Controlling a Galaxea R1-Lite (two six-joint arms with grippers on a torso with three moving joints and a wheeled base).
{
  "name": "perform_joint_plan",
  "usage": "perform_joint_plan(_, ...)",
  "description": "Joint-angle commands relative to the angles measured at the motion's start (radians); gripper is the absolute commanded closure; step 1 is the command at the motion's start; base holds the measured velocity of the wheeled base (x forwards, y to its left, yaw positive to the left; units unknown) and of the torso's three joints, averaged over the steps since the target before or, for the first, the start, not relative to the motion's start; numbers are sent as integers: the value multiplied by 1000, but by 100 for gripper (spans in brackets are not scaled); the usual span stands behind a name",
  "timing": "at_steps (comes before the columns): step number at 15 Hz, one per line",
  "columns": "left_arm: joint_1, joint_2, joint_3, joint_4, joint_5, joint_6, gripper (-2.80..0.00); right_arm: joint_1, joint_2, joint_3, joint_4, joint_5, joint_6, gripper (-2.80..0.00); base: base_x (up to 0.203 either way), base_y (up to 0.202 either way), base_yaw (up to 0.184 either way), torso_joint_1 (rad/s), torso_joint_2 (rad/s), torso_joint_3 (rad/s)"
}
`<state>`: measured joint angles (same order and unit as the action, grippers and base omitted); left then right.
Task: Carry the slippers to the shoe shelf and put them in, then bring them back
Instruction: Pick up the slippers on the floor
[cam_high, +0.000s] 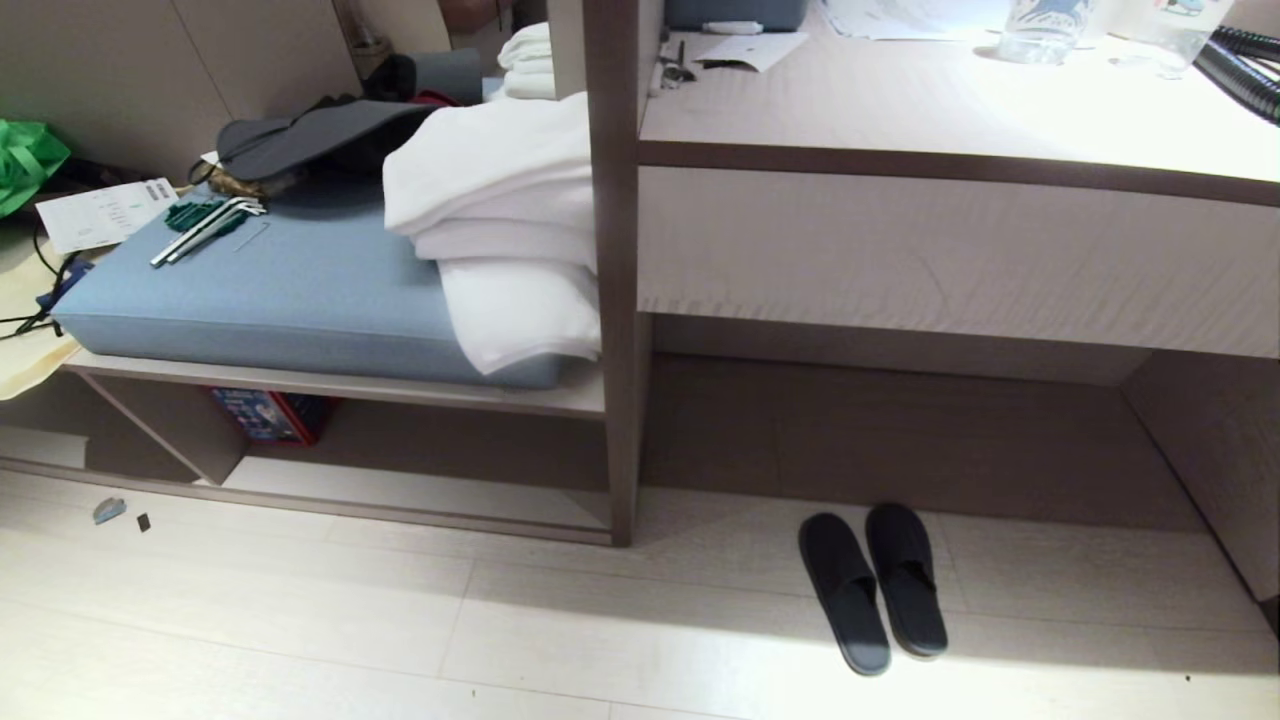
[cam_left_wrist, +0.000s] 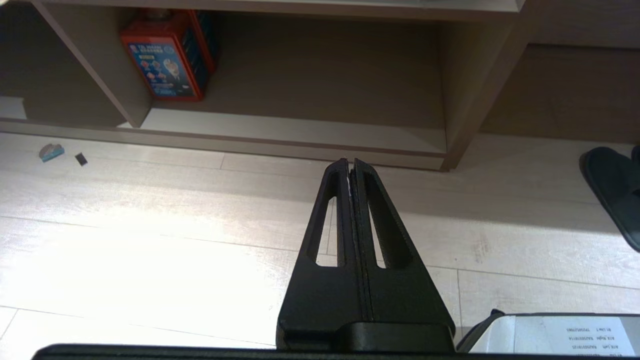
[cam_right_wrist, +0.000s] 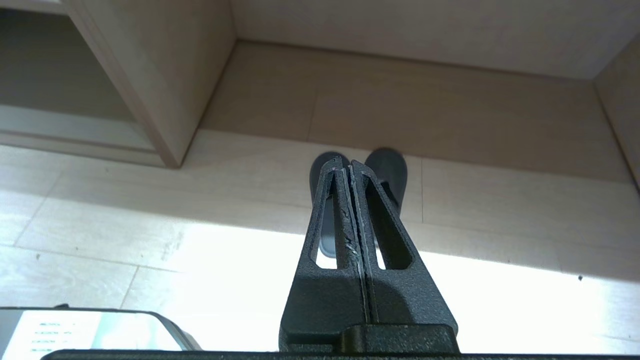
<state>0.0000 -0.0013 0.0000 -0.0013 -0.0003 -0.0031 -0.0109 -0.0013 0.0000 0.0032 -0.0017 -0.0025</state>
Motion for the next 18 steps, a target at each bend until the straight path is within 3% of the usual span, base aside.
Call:
perform_joint_plan(1,0,0,0,0,0,-2,0,0,1,0,0,0,-1,0,0,0,0,-5,-4,-195)
perform_joint_plan(18,0,0,0,0,0,-3,0,0,1,0,0,0,-2,0,0,0,0,3,2,-197)
